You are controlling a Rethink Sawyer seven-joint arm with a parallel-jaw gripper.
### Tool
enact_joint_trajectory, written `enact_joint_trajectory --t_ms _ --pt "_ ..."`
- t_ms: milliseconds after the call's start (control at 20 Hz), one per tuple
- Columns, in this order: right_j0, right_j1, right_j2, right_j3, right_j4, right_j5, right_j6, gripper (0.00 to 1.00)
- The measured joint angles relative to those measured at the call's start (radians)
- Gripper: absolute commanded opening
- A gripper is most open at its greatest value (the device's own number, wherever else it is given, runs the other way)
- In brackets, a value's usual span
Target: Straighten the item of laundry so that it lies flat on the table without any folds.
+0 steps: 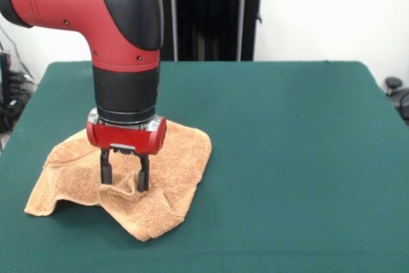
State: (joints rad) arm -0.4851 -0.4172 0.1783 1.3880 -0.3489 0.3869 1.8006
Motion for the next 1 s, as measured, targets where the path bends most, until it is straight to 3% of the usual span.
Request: enact_joint_trajectory --t_ms 650,1000 --pt "0.007 -0.006 0.000 0.000 0.000 0.007 0.000 1.00" --pt "0.019 -0.081 0.000 0.018 0.000 0.122 0.000 1.00"
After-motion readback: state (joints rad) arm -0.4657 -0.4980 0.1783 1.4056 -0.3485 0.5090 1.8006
